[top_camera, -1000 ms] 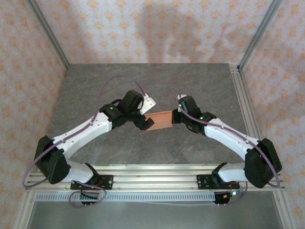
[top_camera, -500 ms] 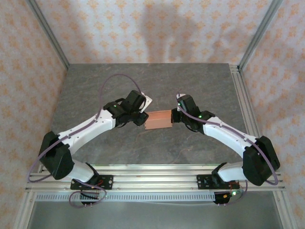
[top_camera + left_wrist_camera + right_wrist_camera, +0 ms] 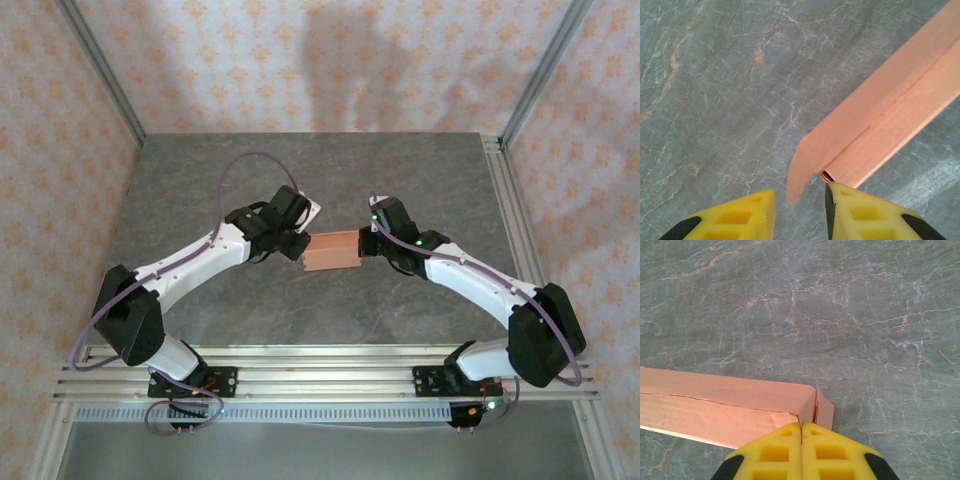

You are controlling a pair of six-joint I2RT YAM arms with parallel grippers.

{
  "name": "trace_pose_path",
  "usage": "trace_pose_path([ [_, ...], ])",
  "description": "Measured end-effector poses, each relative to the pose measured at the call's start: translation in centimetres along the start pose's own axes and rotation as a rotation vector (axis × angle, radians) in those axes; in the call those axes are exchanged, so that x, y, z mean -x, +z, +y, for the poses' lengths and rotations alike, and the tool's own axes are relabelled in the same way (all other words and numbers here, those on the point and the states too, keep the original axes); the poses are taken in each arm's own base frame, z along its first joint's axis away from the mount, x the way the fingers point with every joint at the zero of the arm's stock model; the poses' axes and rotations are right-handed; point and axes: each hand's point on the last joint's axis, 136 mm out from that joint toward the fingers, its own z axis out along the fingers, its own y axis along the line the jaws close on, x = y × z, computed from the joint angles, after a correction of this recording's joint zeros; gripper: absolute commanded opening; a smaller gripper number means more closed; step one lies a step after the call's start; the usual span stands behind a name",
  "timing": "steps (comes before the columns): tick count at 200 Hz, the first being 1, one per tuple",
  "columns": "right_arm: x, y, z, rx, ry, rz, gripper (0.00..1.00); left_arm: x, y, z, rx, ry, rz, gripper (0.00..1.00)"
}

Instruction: Fold the paper box

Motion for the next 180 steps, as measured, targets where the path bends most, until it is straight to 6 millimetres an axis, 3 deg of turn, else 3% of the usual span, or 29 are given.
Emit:
trace_pose_path([
  [51, 0.0, 0.0, 0.0, 0.000, 0.000, 0.002, 0.00, -0.8, 1.1, 0.1, 0.005, 0.000, 0.046, 0.22],
  [117, -0.1, 0.0, 0.2, 0.009, 0.000, 0.006, 0.00, -0.5, 1.3, 0.1, 0.005, -0.016, 0.047, 0.00],
  [180, -0.2, 0.0, 0.2, 0.011, -0.001, 0.010, 0.00, 0.4, 1.3, 0.4, 0.008, -0.066, 0.039, 0.00],
])
